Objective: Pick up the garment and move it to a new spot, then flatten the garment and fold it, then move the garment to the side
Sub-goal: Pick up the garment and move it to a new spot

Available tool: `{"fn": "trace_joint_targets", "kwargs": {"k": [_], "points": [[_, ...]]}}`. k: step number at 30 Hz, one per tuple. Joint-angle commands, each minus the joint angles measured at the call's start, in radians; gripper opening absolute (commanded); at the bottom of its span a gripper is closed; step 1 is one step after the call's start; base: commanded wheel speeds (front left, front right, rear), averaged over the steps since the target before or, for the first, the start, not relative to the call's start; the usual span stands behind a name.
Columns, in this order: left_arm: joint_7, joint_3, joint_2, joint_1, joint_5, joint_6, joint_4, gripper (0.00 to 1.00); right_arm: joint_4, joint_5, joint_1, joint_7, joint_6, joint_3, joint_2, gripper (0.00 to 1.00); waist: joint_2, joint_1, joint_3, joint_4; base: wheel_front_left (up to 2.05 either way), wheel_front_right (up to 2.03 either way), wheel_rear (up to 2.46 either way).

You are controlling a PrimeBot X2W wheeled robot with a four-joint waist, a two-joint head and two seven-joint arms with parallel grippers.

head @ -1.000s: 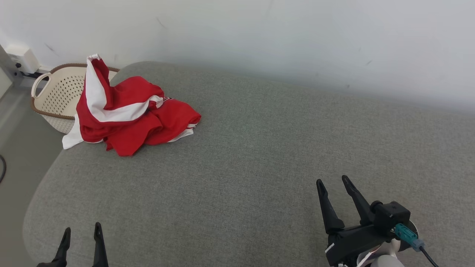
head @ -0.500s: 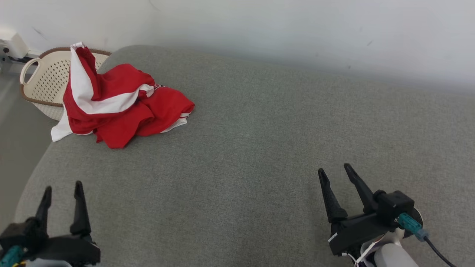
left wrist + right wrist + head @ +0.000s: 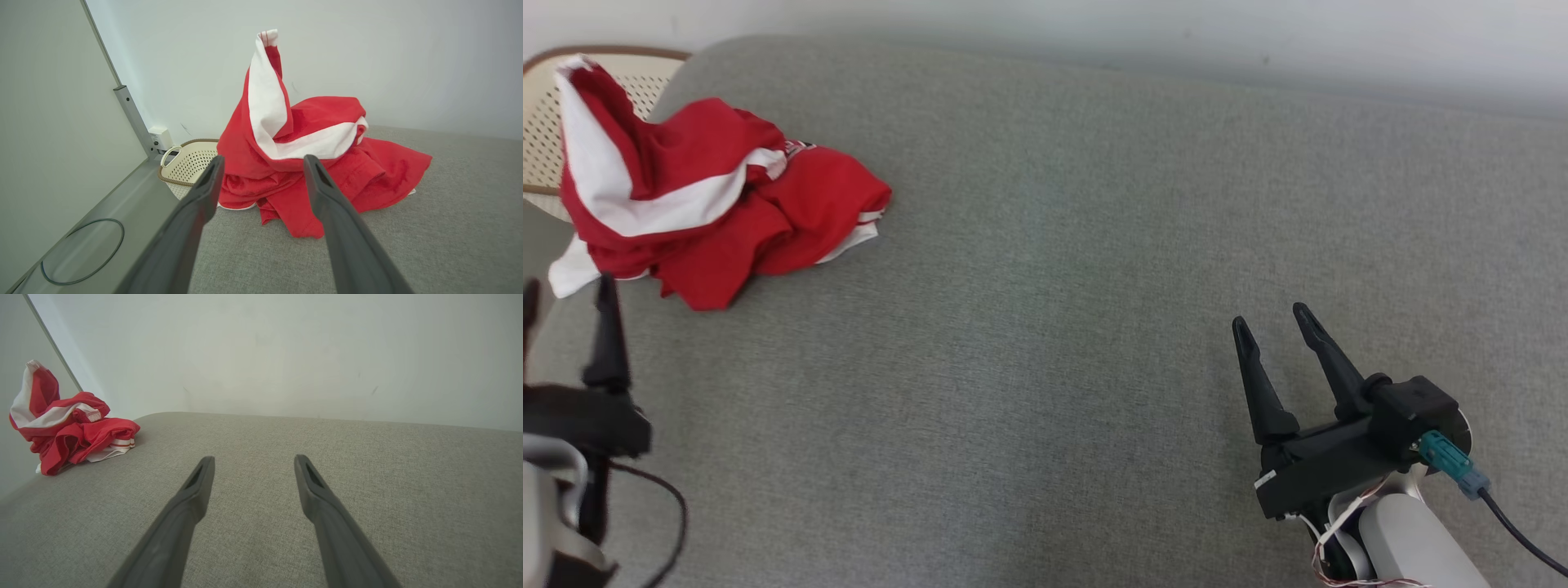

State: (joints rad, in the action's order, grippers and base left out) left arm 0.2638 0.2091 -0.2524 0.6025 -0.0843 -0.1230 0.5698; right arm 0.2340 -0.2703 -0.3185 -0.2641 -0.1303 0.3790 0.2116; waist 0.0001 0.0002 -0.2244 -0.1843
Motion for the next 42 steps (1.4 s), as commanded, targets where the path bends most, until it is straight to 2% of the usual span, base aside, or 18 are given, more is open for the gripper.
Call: {"fn": "trace_joint_targets", "kwargs": {"k": [1,7,15,33,34,36,37,42], "points": [[0.001,-0.008,-0.031,0.045,0.001,-0.006,0.033,1.0,-0.009,0.01,-0.011,-0.001,-0.001,0.0,0.005,1.0,-0.0001,-0.0002,-0.044,0.028,0.0,0.0,0.0],[0.001,-0.037,-0.108,0.169,0.006,-0.005,0.144,1.0,-0.028,0.019,-0.025,-0.001,-0.001,-0.003,0.008,1.0,-0.0001,-0.0002,-0.097,0.049,0.0,0.0,0.0],[0.001,-0.043,-0.164,0.32,-0.022,-0.006,0.284,1.0,-0.044,0.019,-0.057,-0.001,-0.001,-0.006,0.008,1.0,-0.0001,-0.0002,-0.165,0.078,0.0,0.0,0.0],[0.001,-0.013,-0.167,0.455,-0.088,0.018,0.482,1.0,-0.049,0.011,-0.069,-0.001,-0.001,-0.035,-0.008,1.0,-0.0001,-0.0002,-0.215,0.126,0.0,0.0,0.0],[0.001,-0.008,-0.166,0.459,-0.095,0.017,0.489,0.97,-0.048,0.011,-0.069,-0.001,-0.001,-0.036,-0.009,1.0,-0.0001,-0.0002,-0.216,0.127,0.0,0.0,0.0],[0.001,-0.006,-0.164,0.461,-0.1,0.013,0.497,0.14,-0.047,0.009,-0.068,-0.001,-0.001,-0.039,-0.012,1.0,-0.0001,-0.0002,-0.216,0.127,0.0,0.0,0.0],[0.001,-0.004,-0.16,0.463,-0.108,0.012,0.501,0.0,-0.046,0.01,-0.068,-0.001,-0.001,-0.04,-0.013,1.0,-0.0001,-0.0002,-0.215,0.127,0.0,0.0,0.0],[0.001,-0.014,-0.145,0.476,-0.127,0.0,0.438,0.0,-0.041,0.007,-0.061,-0.001,-0.001,-0.047,-0.02,1.0,-0.0001,-0.0002,-0.201,0.122,0.0,0.0,0.0]]}}
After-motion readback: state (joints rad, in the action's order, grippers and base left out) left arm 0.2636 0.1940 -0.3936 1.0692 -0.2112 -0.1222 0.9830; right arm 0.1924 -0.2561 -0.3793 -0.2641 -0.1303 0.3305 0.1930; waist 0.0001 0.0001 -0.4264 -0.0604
